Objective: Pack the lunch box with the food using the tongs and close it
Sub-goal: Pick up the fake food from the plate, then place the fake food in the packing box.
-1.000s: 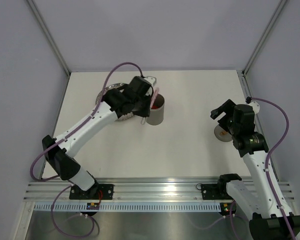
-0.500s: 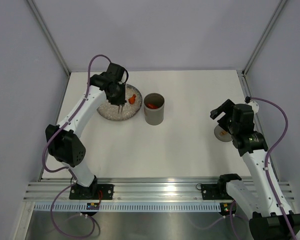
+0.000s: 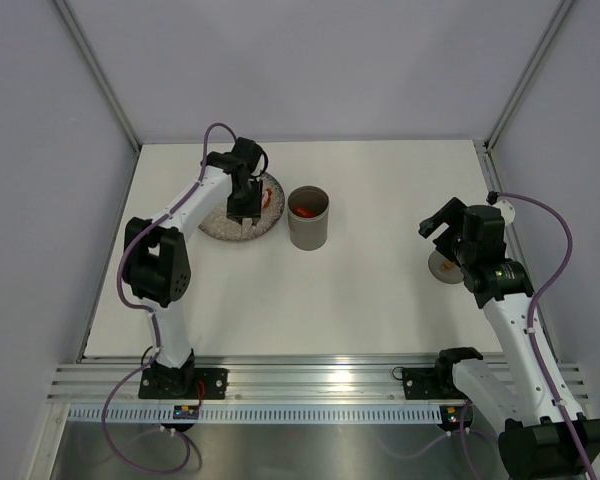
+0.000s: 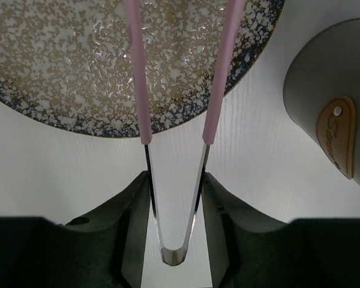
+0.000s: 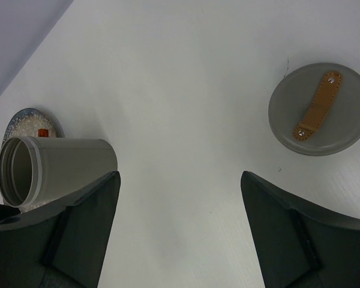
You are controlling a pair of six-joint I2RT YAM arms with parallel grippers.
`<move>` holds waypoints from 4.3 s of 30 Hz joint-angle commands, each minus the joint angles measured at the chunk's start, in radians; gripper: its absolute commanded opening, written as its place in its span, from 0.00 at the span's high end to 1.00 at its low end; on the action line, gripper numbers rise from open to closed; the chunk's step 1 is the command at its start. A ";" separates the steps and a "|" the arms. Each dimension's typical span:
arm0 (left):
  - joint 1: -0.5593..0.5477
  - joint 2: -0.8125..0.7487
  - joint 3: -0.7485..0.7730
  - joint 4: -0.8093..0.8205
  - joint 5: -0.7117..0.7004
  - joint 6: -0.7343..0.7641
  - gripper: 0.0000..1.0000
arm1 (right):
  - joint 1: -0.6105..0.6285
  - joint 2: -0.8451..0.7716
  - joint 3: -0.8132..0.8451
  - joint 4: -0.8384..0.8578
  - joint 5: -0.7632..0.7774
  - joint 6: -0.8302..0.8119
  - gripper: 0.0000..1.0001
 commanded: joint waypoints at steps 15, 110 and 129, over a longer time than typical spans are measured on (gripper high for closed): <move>0.017 0.049 0.020 0.091 0.030 0.008 0.57 | -0.004 0.004 0.034 0.033 0.002 -0.016 0.10; -0.269 -0.365 -0.095 0.126 0.162 0.017 0.63 | -0.004 -0.012 0.028 0.035 -0.030 0.004 0.10; -0.268 -0.423 -0.069 0.134 0.172 0.011 0.61 | -0.004 -0.016 0.024 0.035 -0.030 0.010 0.10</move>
